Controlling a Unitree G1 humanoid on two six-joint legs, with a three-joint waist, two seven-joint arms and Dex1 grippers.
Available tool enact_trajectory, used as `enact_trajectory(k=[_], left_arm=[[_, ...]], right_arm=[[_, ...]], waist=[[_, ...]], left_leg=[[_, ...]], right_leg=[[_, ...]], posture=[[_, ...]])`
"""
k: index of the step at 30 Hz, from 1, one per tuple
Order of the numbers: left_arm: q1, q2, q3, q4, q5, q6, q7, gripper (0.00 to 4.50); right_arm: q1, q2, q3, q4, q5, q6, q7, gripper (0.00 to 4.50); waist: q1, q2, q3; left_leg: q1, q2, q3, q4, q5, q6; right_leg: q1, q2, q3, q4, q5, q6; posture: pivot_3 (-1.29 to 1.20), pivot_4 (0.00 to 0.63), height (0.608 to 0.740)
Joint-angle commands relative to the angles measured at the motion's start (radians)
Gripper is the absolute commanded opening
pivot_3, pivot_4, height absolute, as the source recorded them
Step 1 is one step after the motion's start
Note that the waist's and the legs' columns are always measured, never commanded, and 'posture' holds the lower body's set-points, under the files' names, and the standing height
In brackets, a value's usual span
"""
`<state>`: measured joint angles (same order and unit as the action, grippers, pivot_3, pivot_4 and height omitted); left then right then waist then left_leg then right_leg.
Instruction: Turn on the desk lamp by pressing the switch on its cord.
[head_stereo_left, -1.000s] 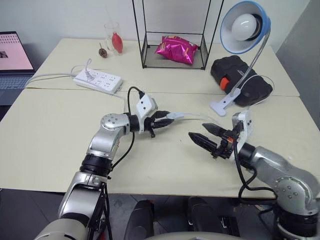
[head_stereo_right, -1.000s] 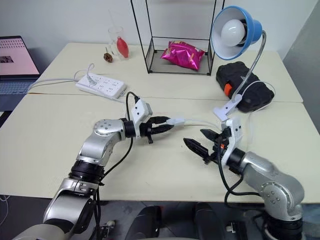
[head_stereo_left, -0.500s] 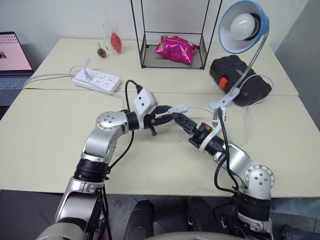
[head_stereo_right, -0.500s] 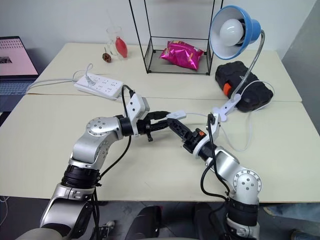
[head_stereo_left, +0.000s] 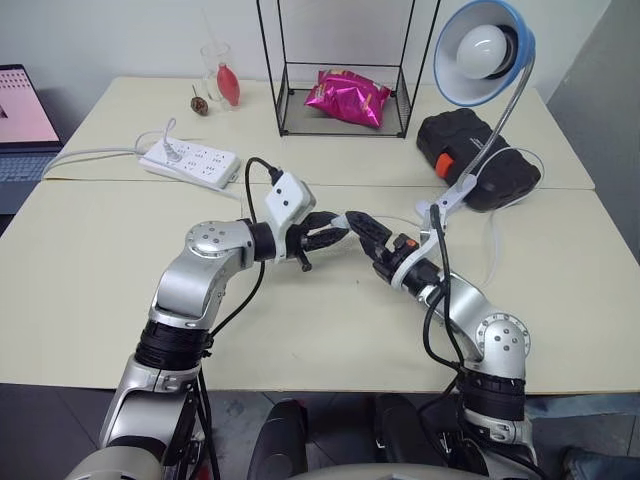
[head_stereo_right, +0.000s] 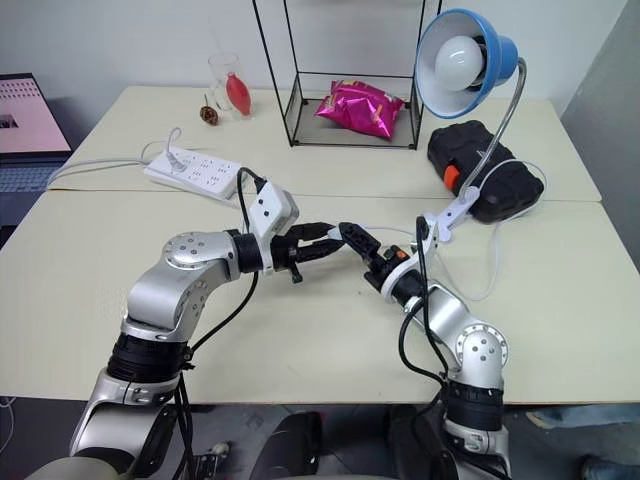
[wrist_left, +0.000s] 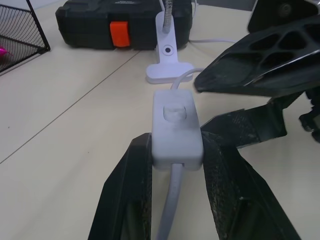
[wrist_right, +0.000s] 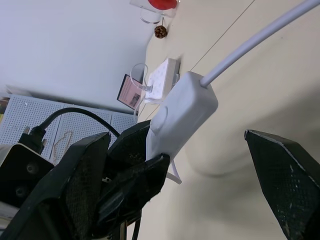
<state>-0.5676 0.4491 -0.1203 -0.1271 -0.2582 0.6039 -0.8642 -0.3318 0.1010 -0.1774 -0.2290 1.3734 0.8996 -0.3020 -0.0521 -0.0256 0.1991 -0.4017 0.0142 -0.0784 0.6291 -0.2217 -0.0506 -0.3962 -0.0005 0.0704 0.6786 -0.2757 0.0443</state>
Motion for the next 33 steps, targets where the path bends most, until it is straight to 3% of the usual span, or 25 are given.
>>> enact_trajectory(k=[1,7,14,21,26,33], left_arm=[[-0.007,0.013,0.002,-0.05,-0.013,0.0,0.008,1.09],[-0.008,0.017,0.001,-0.047,-0.016,-0.005,0.014,1.09],[0.001,0.018,-0.001,-0.049,-0.016,-0.013,0.015,1.09],[0.001,0.014,-0.001,-0.051,-0.018,-0.014,0.019,1.09],[-0.003,0.011,-0.003,-0.049,-0.02,-0.018,0.021,1.09],[-0.001,0.011,-0.004,-0.053,-0.022,-0.019,0.024,1.09]], right_arm=[[-0.019,0.01,0.003,-0.005,0.049,-0.021,-0.007,4.5],[-0.032,0.008,0.003,0.017,0.068,-0.039,-0.017,4.5],[-0.034,0.009,0.013,0.029,0.077,-0.051,-0.033,3.14],[-0.03,-0.007,0.043,0.03,0.055,-0.034,-0.023,1.36],[-0.035,-0.015,0.057,0.036,0.04,-0.039,-0.017,0.49],[-0.036,-0.029,0.058,0.04,0.035,-0.04,-0.007,0.4]], waist=[[0.0,0.0,0.0],[-0.001,0.0,0.0],[-0.001,0.0,0.0],[-0.001,0.0,0.0],[-0.002,0.0,0.0],[-0.002,0.0,0.0]], left_leg=[[0.0,0.0,0.0,0.0,0.0,0.0],[0.0,0.0,0.0,0.0,0.0,0.0],[0.0,0.0,0.0,0.0,0.0,0.0],[-0.001,0.0,0.0,0.0,0.0,0.0],[-0.002,0.0,0.001,0.0,0.0,0.0],[-0.009,0.0,0.0,0.0,0.0,0.0]], right_leg=[[0.0,0.0,0.0,0.0,0.0,0.0],[0.0,0.0,0.0,0.0,0.0,0.0],[-0.001,0.0,0.0,0.0,0.0,0.0],[-0.001,0.0,0.0,0.0,0.0,0.0],[-0.003,0.0,0.001,0.0,0.0,0.0],[-0.01,0.0,0.0,0.001,0.001,-0.002]], posture=[[0.0,0.15,0.74],[0.0,0.15,0.74],[0.0,0.15,0.74],[0.0,0.15,0.74],[0.0,0.15,0.74],[0.0,0.15,0.74]])
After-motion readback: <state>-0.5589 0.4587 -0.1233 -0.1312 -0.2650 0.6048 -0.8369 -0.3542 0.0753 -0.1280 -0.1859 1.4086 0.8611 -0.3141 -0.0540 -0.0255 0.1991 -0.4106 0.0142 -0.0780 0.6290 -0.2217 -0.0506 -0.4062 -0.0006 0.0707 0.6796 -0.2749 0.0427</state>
